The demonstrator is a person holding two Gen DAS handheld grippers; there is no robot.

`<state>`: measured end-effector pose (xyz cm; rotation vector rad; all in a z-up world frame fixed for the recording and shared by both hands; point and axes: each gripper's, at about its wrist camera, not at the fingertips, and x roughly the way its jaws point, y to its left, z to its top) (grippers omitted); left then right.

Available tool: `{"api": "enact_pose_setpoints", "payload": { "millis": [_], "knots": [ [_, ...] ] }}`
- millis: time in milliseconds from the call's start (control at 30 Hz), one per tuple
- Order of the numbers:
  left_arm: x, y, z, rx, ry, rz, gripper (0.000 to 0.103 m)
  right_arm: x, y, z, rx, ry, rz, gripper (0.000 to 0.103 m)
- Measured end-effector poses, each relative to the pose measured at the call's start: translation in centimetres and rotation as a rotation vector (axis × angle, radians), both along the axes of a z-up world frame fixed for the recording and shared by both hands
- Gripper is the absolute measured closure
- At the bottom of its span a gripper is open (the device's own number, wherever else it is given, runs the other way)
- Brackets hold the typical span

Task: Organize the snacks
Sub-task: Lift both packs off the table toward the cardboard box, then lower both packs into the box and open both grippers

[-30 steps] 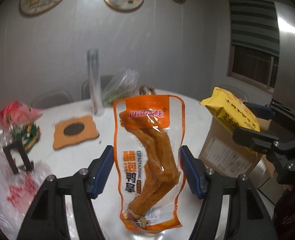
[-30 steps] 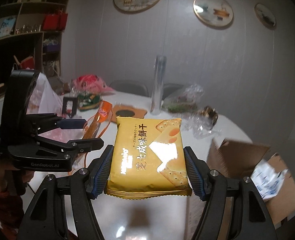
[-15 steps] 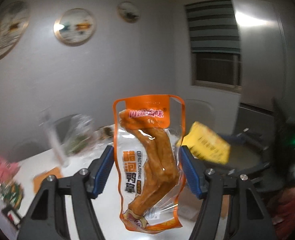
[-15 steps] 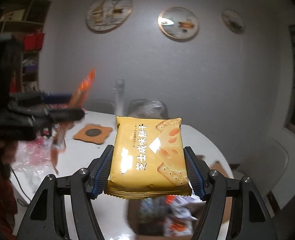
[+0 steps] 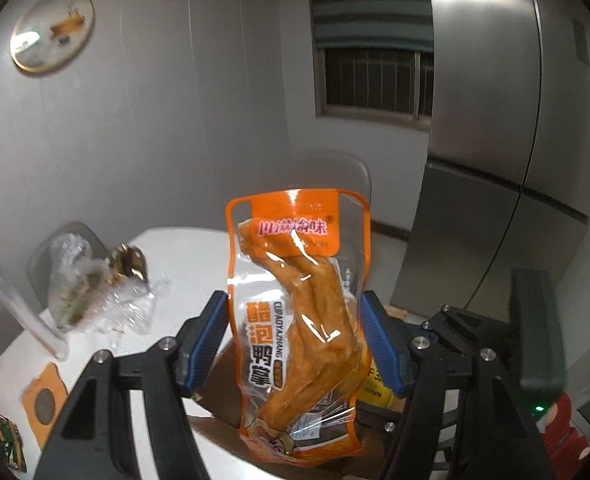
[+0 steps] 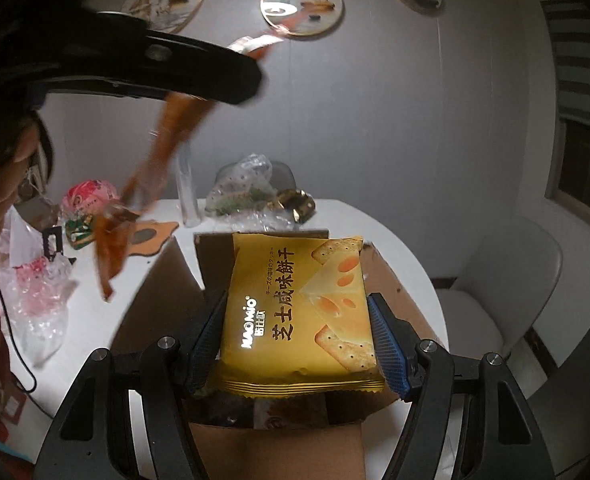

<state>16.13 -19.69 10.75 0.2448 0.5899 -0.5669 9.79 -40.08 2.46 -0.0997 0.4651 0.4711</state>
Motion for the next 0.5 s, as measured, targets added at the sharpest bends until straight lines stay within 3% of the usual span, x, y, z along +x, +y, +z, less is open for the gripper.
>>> {"api": "enact_pose_setpoints", "payload": {
  "millis": [167, 367, 500],
  "knots": [
    [2.3, -1.1, -3.3, 0.053, 0.101, -0.023, 0.04, 0.9, -0.3, -1.4, -0.007, 0.038, -0.002, 0.037],
    [3.2, -2.0, -6.3, 0.112, 0.155, -0.029, 0.04, 2.6, 0.3, -3.0, -0.036, 0.085, 0.035, 0.037],
    [3.6, -1.8, -7.2, 0.121, 0.169, -0.025, 0.039, 2.5, 1.0, -3.3, -0.081, 0.069, 0.051, 0.037]
  ]
}}
